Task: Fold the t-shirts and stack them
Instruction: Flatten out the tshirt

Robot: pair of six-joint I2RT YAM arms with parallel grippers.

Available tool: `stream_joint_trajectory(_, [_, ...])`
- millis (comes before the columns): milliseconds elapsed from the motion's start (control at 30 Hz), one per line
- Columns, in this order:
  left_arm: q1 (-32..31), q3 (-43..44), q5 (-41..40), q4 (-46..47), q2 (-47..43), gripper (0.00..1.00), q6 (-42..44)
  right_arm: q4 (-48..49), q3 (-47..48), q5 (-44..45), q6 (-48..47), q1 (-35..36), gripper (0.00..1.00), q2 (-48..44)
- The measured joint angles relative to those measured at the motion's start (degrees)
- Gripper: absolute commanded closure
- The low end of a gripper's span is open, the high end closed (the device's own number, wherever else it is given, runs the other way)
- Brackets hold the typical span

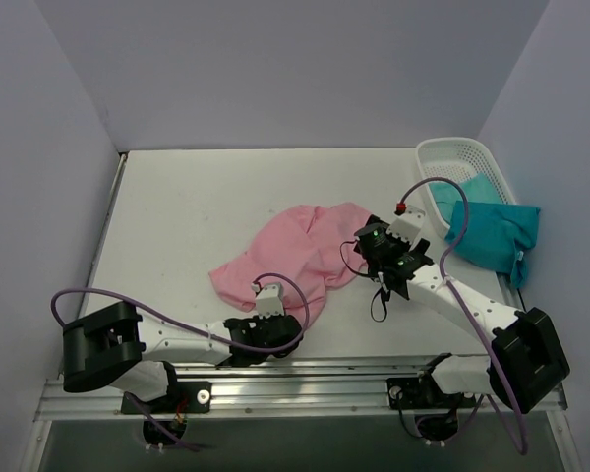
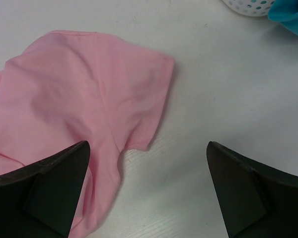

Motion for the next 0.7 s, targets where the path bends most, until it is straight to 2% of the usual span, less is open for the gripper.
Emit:
stream_joint_trajectory(100, [0.04, 0.00, -0.33, -0.39, -0.22, 0.97, 0.24, 0.09, -0.07, 0.02, 0.00, -0.28, 0.00, 0.11])
stream_joint_trajectory(233, [1.70, -0.55, -2.12, -6.47, -4.11, 0.96, 1.33, 1.64, -1.01, -1.62, -0.39, -2.14, 0.00, 0.33])
stream_joint_trajectory(400, [12.68, -5.55, -3.54, -10.97, -20.28, 0.95, 6.23, 4.44, -3.82, -5.81, -1.18, -7.74, 0.00, 0.98])
stream_joint_trajectory(500, [18.60, -7.21, -4.11, -12.57, -27.08, 0.93, 9.75, 5.33, -3.91, -7.67, -1.33, -8.09, 0.00, 2.78])
stream_joint_trajectory(600, [21.35, -8.35, -3.72, -12.35, -28.57, 0.94, 12.63, 6.71, -3.91, -9.22, -1.31, -8.07, 0.00, 4.79])
stream_joint_trajectory(700, [21.92, -8.55, -2.99, -12.44, -26.34, 0.94, 14.36, 8.04, -3.89, -10.58, -1.29, -7.76, 0.00, 7.48])
